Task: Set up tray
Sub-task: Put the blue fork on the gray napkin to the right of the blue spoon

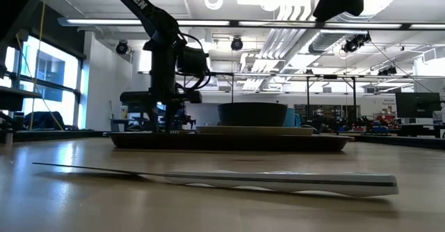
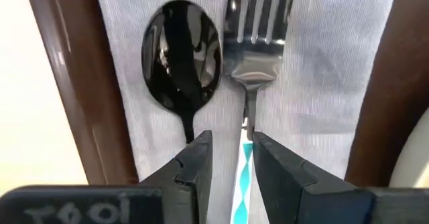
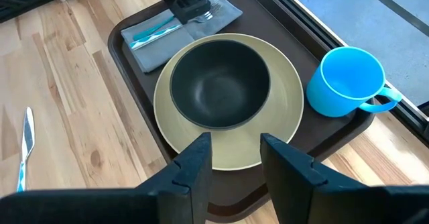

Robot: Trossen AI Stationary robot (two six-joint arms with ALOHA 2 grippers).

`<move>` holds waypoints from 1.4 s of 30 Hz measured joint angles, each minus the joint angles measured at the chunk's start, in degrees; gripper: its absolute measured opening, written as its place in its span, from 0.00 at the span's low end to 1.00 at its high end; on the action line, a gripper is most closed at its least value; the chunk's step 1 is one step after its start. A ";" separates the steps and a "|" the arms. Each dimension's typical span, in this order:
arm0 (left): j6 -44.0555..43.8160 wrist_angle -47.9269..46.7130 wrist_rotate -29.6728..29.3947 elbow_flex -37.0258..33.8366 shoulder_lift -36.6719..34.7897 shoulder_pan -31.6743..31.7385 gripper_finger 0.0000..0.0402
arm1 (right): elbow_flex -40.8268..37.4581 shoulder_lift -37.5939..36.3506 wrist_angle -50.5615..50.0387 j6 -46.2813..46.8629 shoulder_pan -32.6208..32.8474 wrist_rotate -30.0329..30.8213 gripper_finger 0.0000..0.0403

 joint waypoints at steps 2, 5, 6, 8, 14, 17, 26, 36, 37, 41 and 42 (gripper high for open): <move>-0.29 0.68 -0.12 0.00 0.00 0.00 0.35 | 0.00 0.00 0.00 0.00 0.00 0.00 0.29; -1.29 2.12 -0.07 0.00 0.00 0.00 0.36 | 0.00 0.00 0.00 0.00 0.00 0.00 0.29; -1.29 2.81 0.18 0.08 0.00 0.00 0.36 | 0.00 0.00 0.00 0.00 0.00 0.00 0.29; -1.29 2.88 0.45 0.62 0.00 0.00 0.36 | 0.00 0.00 0.00 0.00 0.00 0.00 0.29; -0.74 3.21 -0.43 1.59 0.00 0.00 0.36 | 0.00 0.00 0.02 -0.02 0.00 0.02 0.29; 0.01 2.58 -1.33 1.60 0.00 0.02 0.36 | 0.01 0.00 0.00 0.00 0.00 0.02 0.29; 0.03 1.20 -0.45 0.31 0.00 0.02 0.36 | 0.00 0.00 0.02 0.00 0.00 0.46 0.29; -0.92 1.39 0.09 0.00 0.00 0.00 0.36 | 0.00 0.00 0.02 0.47 0.00 0.70 0.29; -1.12 1.40 0.05 0.00 0.00 0.00 0.36 | 0.02 0.00 0.02 0.76 0.00 0.70 0.29; -1.31 1.40 0.05 0.00 0.00 0.00 0.36 | 0.00 0.00 0.02 1.05 0.00 0.70 0.29; -1.31 1.43 0.05 0.00 0.00 0.00 0.36 | 0.00 0.00 0.02 1.07 0.00 0.70 0.29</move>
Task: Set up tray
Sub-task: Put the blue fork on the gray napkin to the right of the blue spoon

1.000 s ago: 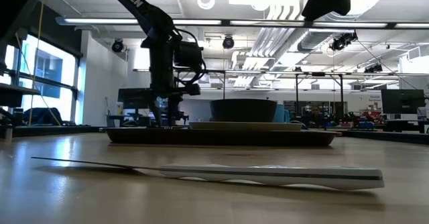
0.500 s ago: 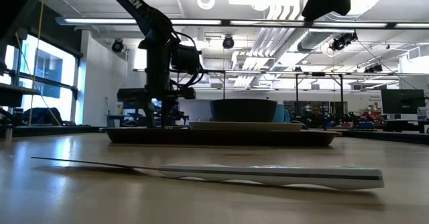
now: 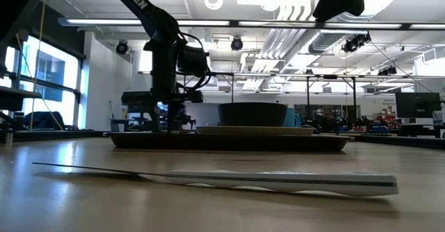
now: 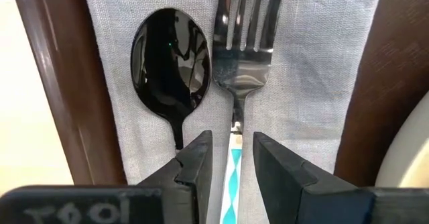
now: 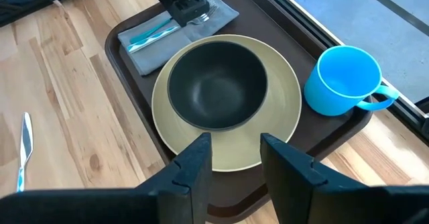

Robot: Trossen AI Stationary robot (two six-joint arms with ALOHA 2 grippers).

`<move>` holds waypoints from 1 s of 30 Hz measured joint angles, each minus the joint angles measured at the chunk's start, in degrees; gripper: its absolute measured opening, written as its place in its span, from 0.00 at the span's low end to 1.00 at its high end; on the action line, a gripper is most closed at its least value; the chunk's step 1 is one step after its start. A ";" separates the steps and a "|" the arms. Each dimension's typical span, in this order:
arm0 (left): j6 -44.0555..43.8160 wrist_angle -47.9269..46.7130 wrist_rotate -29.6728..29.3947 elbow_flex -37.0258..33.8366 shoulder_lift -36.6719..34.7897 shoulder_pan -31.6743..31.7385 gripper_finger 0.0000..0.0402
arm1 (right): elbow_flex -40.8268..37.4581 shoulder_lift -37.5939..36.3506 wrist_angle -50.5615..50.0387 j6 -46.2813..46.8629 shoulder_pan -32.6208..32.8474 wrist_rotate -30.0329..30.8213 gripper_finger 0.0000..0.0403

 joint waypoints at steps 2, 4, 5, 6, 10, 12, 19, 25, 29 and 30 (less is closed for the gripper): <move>-0.02 -0.03 0.00 0.00 0.00 0.00 0.36 | 0.00 0.00 0.00 0.02 0.00 0.00 0.29; -0.05 -0.01 0.15 0.00 0.00 0.00 0.36 | 0.00 0.00 0.00 0.00 0.00 -0.02 0.29; -0.07 -0.01 0.42 0.00 0.00 0.00 0.36 | 0.00 0.00 0.00 0.00 0.00 -0.02 0.29; -0.10 -0.04 0.53 0.00 0.00 -0.07 0.36 | 0.00 0.00 0.00 0.00 0.00 -0.01 0.29; 0.12 0.03 -0.22 0.00 0.00 -0.95 0.36 | 0.00 0.01 0.00 0.01 0.00 -0.01 0.29; 1.36 0.62 -1.43 0.00 0.00 -1.85 0.36 | 0.00 0.00 0.00 0.01 0.00 -0.02 0.29; 1.29 -0.03 -4.02 0.00 0.00 -3.43 0.36 | 0.00 0.00 0.00 1.30 0.00 -0.04 0.29; 0.37 -0.46 -5.22 0.00 0.00 -3.37 0.35 | 0.00 0.00 -0.02 1.33 0.00 -0.46 0.29; 0.07 -0.49 -5.64 0.00 0.17 -3.41 0.32 | 0.00 0.00 -0.02 1.33 0.00 -0.48 0.29; 0.07 -0.23 -5.75 0.00 0.49 -3.41 0.31 | 0.01 0.00 -0.02 1.33 0.00 -0.48 0.29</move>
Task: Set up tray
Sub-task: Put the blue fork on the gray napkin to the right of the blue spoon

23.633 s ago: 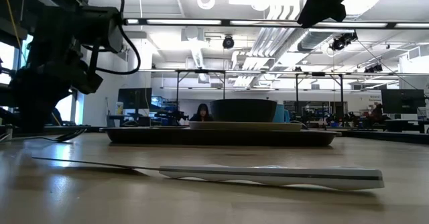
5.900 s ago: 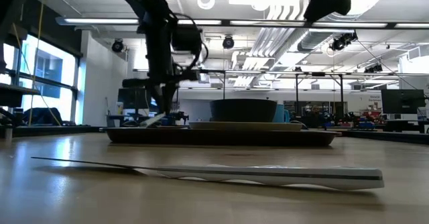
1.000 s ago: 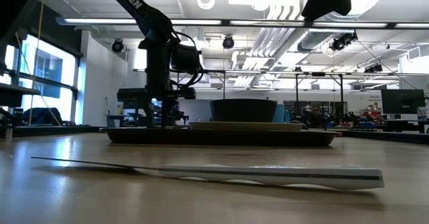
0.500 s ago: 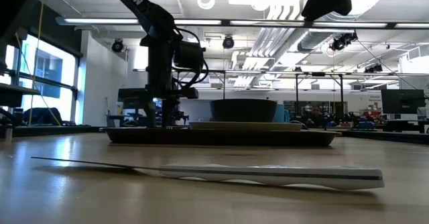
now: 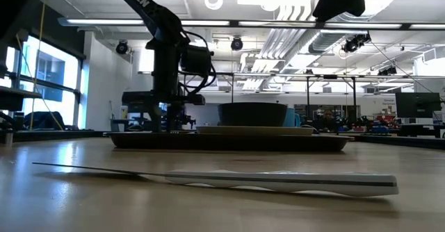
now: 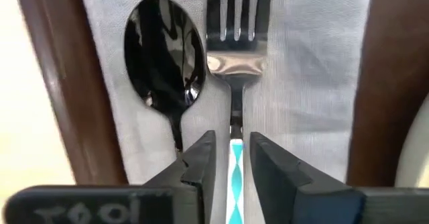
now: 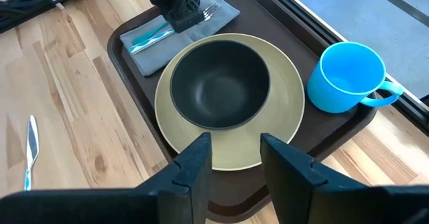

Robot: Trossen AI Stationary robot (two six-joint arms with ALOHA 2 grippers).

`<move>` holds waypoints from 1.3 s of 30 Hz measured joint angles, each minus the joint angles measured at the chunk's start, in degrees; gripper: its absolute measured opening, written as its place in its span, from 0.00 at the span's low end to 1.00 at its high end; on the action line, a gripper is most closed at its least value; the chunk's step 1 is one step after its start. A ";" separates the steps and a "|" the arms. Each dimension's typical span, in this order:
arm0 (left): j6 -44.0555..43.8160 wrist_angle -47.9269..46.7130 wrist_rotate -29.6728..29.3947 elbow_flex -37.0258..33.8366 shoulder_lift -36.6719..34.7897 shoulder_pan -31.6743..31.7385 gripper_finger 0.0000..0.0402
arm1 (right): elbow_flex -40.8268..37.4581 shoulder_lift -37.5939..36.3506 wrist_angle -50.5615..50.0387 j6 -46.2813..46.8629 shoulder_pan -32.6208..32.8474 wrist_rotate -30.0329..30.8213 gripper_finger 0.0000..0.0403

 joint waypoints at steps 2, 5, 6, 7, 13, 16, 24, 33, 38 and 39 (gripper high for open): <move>0.23 0.01 0.15 -0.09 0.29 0.00 0.27 | -0.01 0.00 0.00 0.00 0.00 0.00 0.29; 0.91 0.58 0.33 -0.02 0.19 0.01 0.21 | -0.01 0.02 0.00 0.00 0.00 -0.02 0.29; 1.09 0.68 0.33 -0.02 0.21 0.02 0.19 | -0.01 0.00 0.00 0.00 0.00 -0.04 0.29; 1.27 0.71 0.31 -0.02 0.21 0.01 0.17 | -0.01 0.00 0.00 0.00 0.00 -0.03 0.29; 1.33 1.00 0.37 -0.02 0.21 0.02 0.13 | -0.01 0.00 0.00 0.00 0.00 -0.02 0.29; 0.73 0.96 0.38 -0.02 0.21 0.02 0.16 | -0.01 0.00 -0.02 -0.08 0.00 -0.02 0.29; -3.46 0.41 0.56 -0.02 0.21 0.07 0.16 | -0.01 0.00 -0.04 -0.44 0.00 -0.02 0.29; -3.54 0.40 0.55 0.02 0.14 0.08 0.12 | -0.01 0.00 -0.94 -0.46 0.00 -0.02 0.29; -3.56 0.45 0.75 0.02 0.14 0.86 0.13 | -0.01 0.00 -1.28 -0.46 0.00 -0.15 0.29; -3.56 0.43 0.72 0.02 0.14 1.09 0.13 | 0.00 0.01 -1.29 -0.46 0.00 -0.24 0.29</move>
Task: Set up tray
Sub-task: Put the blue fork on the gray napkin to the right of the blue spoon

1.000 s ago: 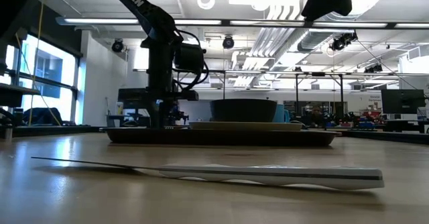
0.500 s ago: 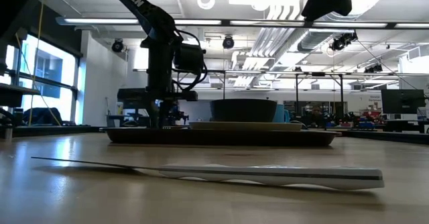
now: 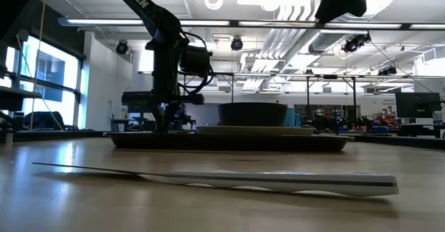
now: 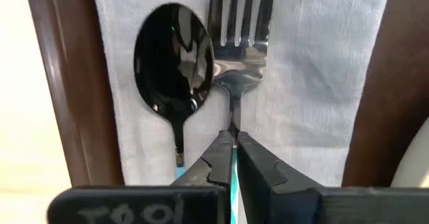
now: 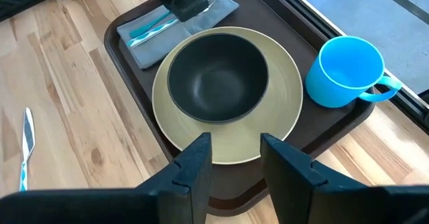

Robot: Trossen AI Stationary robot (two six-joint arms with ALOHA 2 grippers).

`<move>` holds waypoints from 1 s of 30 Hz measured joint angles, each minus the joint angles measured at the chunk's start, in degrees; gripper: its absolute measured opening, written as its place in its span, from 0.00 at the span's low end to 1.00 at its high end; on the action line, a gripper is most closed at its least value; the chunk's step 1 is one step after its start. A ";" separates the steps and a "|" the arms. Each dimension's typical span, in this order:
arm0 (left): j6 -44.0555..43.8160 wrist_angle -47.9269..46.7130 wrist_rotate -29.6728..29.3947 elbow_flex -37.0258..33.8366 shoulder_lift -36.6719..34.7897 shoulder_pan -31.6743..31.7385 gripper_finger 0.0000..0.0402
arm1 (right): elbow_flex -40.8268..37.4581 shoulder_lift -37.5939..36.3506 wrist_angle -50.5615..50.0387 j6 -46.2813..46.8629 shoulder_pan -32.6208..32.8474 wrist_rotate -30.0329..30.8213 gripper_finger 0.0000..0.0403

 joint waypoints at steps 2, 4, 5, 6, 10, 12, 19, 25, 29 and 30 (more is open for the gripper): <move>0.00 -0.02 0.15 0.00 0.00 0.64 0.13 | -0.01 -0.01 0.00 0.00 0.00 -0.01 0.29; 0.14 0.00 0.33 0.00 0.00 0.88 0.13 | -0.01 -0.01 -0.02 0.00 0.00 -0.16 0.29; 0.25 0.00 0.45 0.00 0.00 1.02 0.13 | -0.01 -0.01 -0.02 0.00 0.00 -0.22 0.29; 0.30 0.00 0.51 0.00 0.00 1.30 0.13 | -0.01 0.00 -0.02 0.00 0.00 -0.20 0.29; 0.31 -0.02 1.10 0.00 0.00 1.20 0.13 | -0.01 -0.01 -0.02 -0.02 0.00 -0.20 0.29; 0.31 -0.02 1.15 0.00 0.00 1.20 0.13 | -0.01 -0.01 -0.02 -0.01 0.00 -0.20 0.29; 0.28 -0.04 2.44 0.00 0.00 1.20 0.13 | -0.01 -0.01 -0.02 0.00 0.00 -0.20 0.29; 0.31 -0.04 2.89 0.00 0.00 1.20 0.13 | -0.01 -0.01 -0.02 0.36 0.00 -0.20 0.29; 0.33 -0.04 3.04 0.00 0.00 1.18 0.13 | -0.01 -0.01 -0.02 0.42 0.00 -0.20 0.29; 0.33 -0.04 3.04 0.00 0.00 1.18 0.13 | -0.01 -0.01 -0.02 0.42 0.00 -0.20 0.29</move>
